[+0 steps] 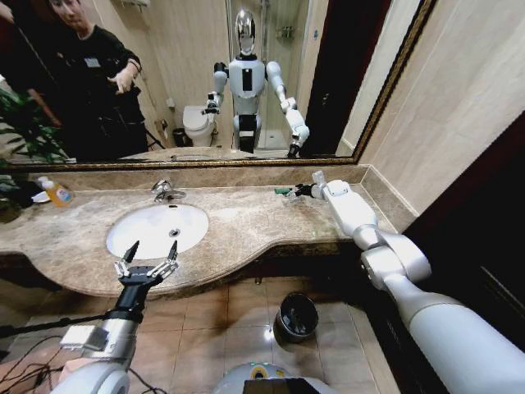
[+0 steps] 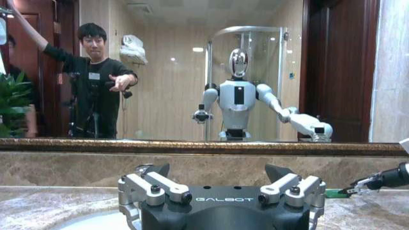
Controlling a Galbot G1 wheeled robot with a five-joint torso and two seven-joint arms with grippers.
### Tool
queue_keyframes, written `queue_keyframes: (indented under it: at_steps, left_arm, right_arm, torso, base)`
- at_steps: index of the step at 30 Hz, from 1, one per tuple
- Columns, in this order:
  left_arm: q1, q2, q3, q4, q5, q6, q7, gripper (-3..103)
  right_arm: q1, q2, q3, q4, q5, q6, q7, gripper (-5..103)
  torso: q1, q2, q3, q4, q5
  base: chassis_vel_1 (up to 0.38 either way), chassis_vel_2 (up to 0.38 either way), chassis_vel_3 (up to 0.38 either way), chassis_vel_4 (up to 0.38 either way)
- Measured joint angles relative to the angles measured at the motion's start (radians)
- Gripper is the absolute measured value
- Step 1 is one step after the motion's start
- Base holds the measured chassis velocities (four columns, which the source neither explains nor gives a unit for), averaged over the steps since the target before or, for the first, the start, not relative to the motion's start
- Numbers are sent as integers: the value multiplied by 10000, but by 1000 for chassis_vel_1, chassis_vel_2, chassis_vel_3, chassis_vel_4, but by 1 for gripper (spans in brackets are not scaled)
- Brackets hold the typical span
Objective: Pick up the trash from the sink and place it in the trash bin.
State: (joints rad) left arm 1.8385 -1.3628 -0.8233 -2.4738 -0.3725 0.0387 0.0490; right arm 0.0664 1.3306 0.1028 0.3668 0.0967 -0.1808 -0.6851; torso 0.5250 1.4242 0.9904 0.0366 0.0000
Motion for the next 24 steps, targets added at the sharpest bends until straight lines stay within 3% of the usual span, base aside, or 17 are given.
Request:
queue_keyframes:
  at_steps: [9,24]
  left_arm:
    - [0,0,0,0,0,0,0,100]
    - [0,0,0,0,0,0,0,100]
  right_arm:
    - [121,450,189,-363,-166,386,91,98]
    - [53,614,392,-512,-338,355,223,99]
  torso:
    - [0,0,0,3,-1]
    - [0,0,0,2,0]
  base:
    - [0,0,0,0]
    - [0,0,0,0]
